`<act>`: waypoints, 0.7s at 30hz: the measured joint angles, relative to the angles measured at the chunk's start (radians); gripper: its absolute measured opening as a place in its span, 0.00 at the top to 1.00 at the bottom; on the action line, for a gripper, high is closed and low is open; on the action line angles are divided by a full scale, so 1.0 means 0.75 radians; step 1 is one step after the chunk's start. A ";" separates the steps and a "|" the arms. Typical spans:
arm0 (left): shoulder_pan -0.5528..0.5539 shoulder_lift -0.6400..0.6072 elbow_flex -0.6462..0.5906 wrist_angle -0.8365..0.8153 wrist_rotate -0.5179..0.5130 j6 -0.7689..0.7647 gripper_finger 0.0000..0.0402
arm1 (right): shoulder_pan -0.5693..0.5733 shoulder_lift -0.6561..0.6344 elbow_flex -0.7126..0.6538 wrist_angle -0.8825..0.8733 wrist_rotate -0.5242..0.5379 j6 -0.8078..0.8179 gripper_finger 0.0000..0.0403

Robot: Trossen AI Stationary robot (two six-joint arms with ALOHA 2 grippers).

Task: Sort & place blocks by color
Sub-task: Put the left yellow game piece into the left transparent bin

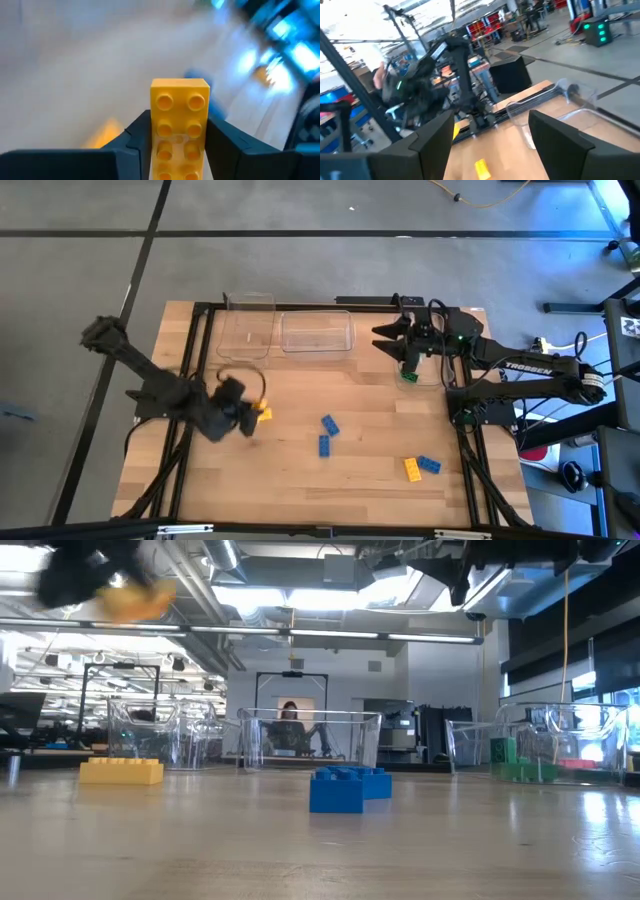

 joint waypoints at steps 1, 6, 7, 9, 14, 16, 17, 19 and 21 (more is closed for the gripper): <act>0.050 -0.040 0.000 0.075 -0.043 0.149 0.68 | 0.015 0.009 0.000 0.004 -0.002 -0.005 0.36; 0.367 -0.113 -0.002 0.539 0.023 0.905 0.68 | 0.113 0.105 0.001 0.033 -0.006 -0.045 0.36; 0.435 -0.108 -0.007 0.657 0.086 1.028 0.68 | 0.135 0.133 0.001 0.040 -0.006 -0.045 0.36; 0.572 -0.085 -0.024 0.888 0.251 1.211 0.68 | 0.179 0.196 0.001 0.063 0.004 -0.038 0.36; 0.834 0.047 -0.054 1.325 0.712 1.302 0.68 | 0.271 0.360 0.001 0.232 0.029 0.026 0.36; 0.881 0.107 -0.054 1.426 0.824 1.298 0.68 | 0.295 0.414 0.001 0.308 0.058 0.028 0.36; 0.894 0.134 -0.054 1.465 0.859 1.294 0.68 | 0.304 0.436 0.001 0.337 0.078 0.029 0.36; 0.903 0.171 -0.054 1.498 0.877 1.282 0.68 | 0.313 0.464 0.001 0.363 0.114 0.030 0.36; 0.905 0.191 -0.054 1.519 0.880 1.281 0.68 | 0.318 0.473 0.001 0.368 0.128 0.030 0.36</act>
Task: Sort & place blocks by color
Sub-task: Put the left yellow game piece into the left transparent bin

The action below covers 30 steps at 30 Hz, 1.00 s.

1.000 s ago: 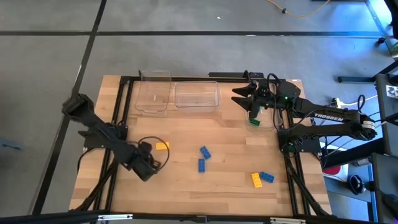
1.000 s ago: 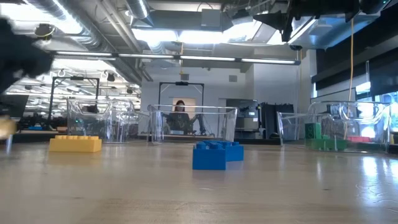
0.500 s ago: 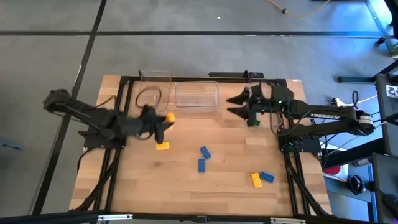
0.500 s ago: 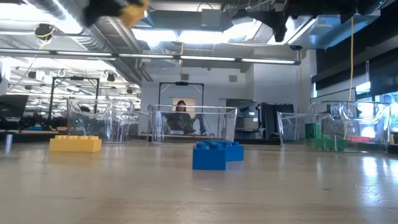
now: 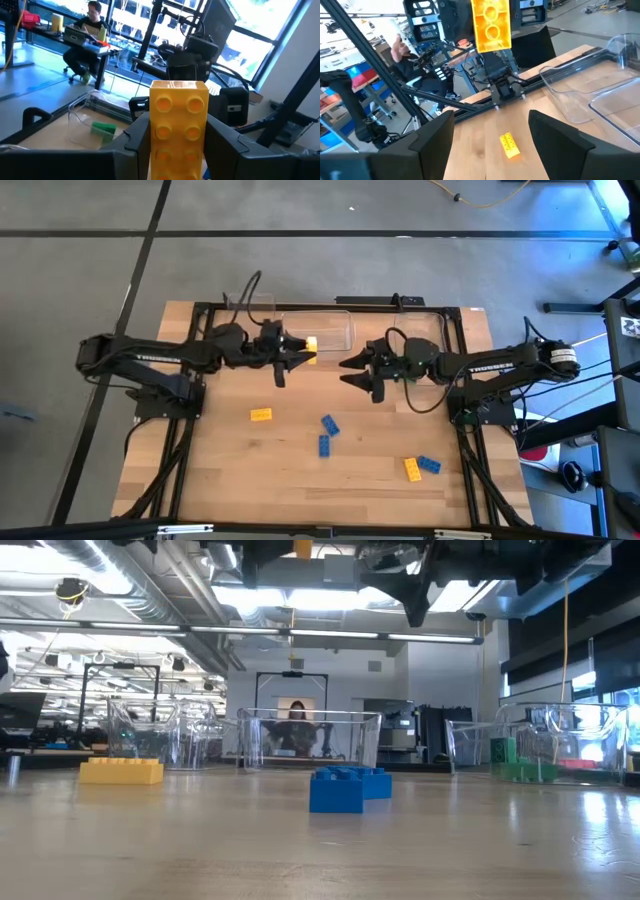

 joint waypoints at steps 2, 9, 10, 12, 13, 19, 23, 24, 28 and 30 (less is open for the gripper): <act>0.001 0.007 0.000 -0.001 0.000 -0.011 0.68 | 0.000 0.000 0.000 0.003 -0.002 0.000 0.36; 0.000 0.009 0.000 0.000 0.000 -0.014 0.68 | -0.001 -0.018 0.000 0.013 -0.005 -0.004 0.36; 0.000 0.009 0.000 -0.001 0.000 -0.014 0.68 | -0.001 -0.020 0.000 0.012 -0.006 -0.005 0.36; 0.000 0.009 0.000 -0.003 0.000 -0.014 0.68 | -0.001 -0.027 0.000 0.007 -0.006 -0.008 0.36; 0.000 0.009 0.000 -0.004 -0.001 -0.013 0.68 | -0.001 -0.030 0.000 0.013 -0.006 -0.011 0.36; 0.083 -0.034 0.090 -0.315 -0.039 0.036 0.68 | -0.008 -0.036 0.000 0.011 -0.006 -0.039 0.36; 0.287 -0.041 0.333 -0.959 -0.111 0.144 0.68 | -0.022 -0.036 0.000 0.010 -0.006 -0.038 0.36; 0.352 -0.032 0.393 -1.102 -0.121 0.175 0.68 | -0.027 -0.036 0.000 0.010 -0.006 -0.038 0.36; 0.609 0.038 0.512 -1.498 -0.168 0.264 0.68 | -0.036 -0.036 0.000 0.009 -0.006 -0.037 0.36; 0.730 0.078 0.507 -1.623 -0.139 0.296 0.68 | -0.036 -0.036 0.000 0.009 -0.005 -0.036 0.36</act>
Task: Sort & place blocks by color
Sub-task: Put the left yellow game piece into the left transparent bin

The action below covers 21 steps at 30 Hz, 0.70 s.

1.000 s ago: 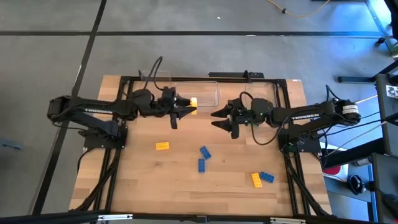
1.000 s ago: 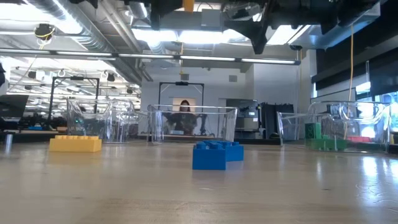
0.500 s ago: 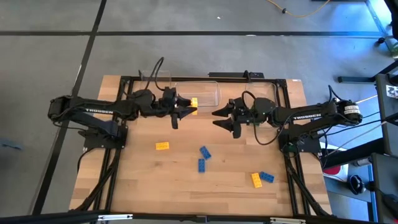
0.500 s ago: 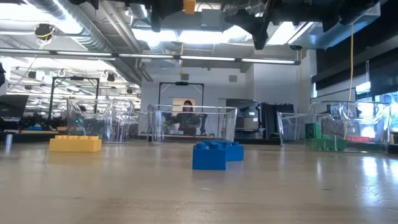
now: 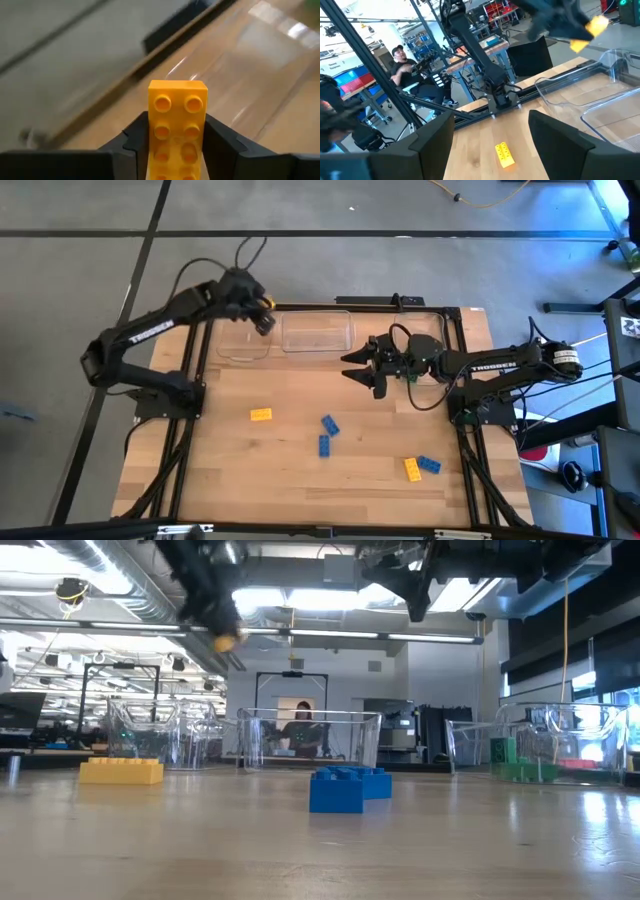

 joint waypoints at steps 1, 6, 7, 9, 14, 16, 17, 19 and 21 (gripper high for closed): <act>0.047 0.022 -0.007 -0.047 0.016 0.005 0.68 | 0.000 0.000 0.000 0.000 0.000 0.000 0.36; 0.180 0.190 -0.137 -0.181 0.066 0.072 0.68 | 0.000 0.000 0.000 -0.004 0.001 -0.003 0.36; 0.180 0.220 -0.162 -0.157 0.081 0.074 0.68 | 0.000 0.000 0.000 -0.005 0.005 -0.003 0.36; 0.178 0.283 -0.218 -0.122 0.095 0.076 0.68 | 0.000 0.000 0.000 -0.005 0.024 -0.003 0.36; 0.176 0.398 -0.294 -0.021 0.075 0.075 0.68 | 0.000 0.000 0.000 -0.005 0.049 -0.002 0.36; 0.180 0.423 -0.300 -0.019 0.070 0.076 0.68 | 0.000 0.000 0.000 -0.005 0.049 0.012 0.36; 0.180 0.430 -0.300 -0.009 0.068 0.080 0.68 | 0.000 0.000 0.000 -0.005 0.049 0.029 0.36; 0.181 0.443 -0.299 -0.006 0.065 0.099 0.68 | 0.000 0.000 0.000 -0.005 0.049 0.035 0.36; 0.181 0.446 -0.299 -0.007 0.057 0.118 0.68 | 0.000 0.000 0.000 -0.005 0.049 0.036 0.36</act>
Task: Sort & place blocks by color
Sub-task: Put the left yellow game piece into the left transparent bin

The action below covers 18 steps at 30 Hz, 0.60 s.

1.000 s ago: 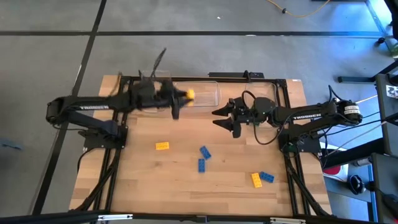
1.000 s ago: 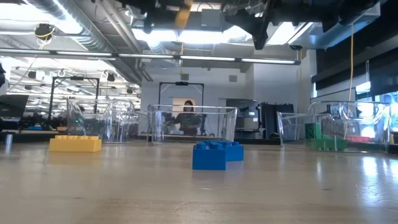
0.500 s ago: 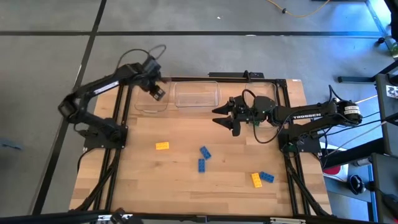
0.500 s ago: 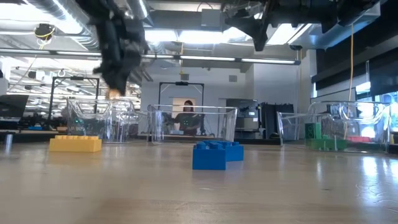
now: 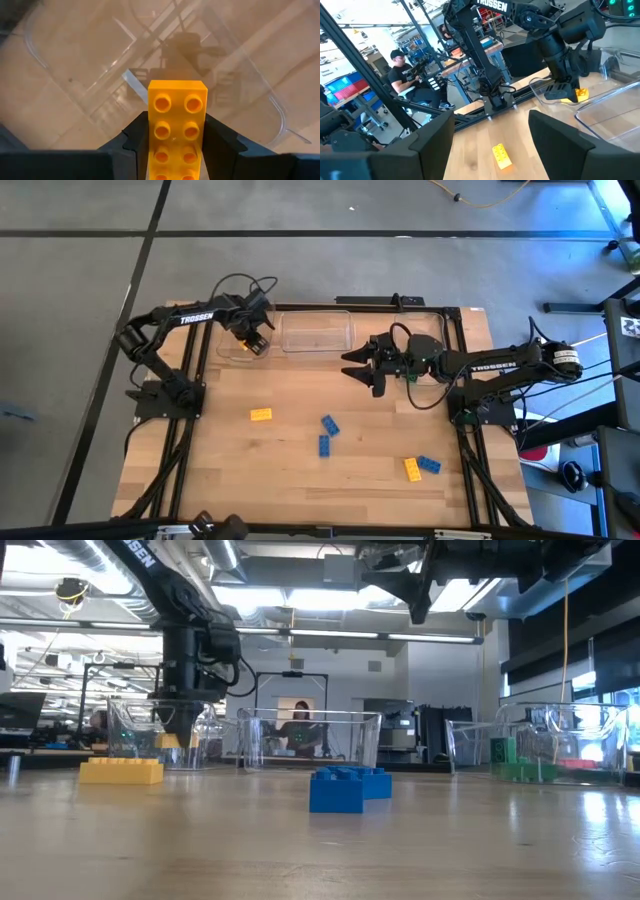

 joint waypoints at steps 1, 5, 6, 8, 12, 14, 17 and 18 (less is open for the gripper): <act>0.000 0.000 0.000 0.002 -0.004 0.004 0.68 | 0.000 0.000 0.000 0.000 0.000 0.000 0.36; 0.000 0.000 0.000 0.008 -0.033 -0.007 0.63 | 0.000 0.000 0.000 0.001 0.000 0.000 0.36; 0.000 0.000 0.000 0.007 -0.033 -0.008 0.59 | 0.000 0.000 0.000 0.000 0.000 0.000 0.36; 0.000 0.000 0.000 0.008 -0.040 -0.008 0.53 | 0.000 0.000 0.000 0.001 0.001 -0.001 0.36; 0.000 0.000 0.000 0.008 -0.044 -0.009 0.46 | 0.000 0.000 0.000 0.001 0.001 -0.001 0.36; 0.008 0.000 0.012 -0.004 -0.033 -0.009 0.44 | 0.000 0.000 0.000 0.001 0.001 -0.001 0.36; 0.024 0.000 0.068 -0.045 -0.028 -0.012 0.42 | 0.000 0.000 0.000 0.001 0.001 -0.003 0.36; 0.027 -0.001 0.093 -0.062 -0.030 -0.013 0.42 | 0.000 0.000 0.000 0.001 0.001 -0.003 0.36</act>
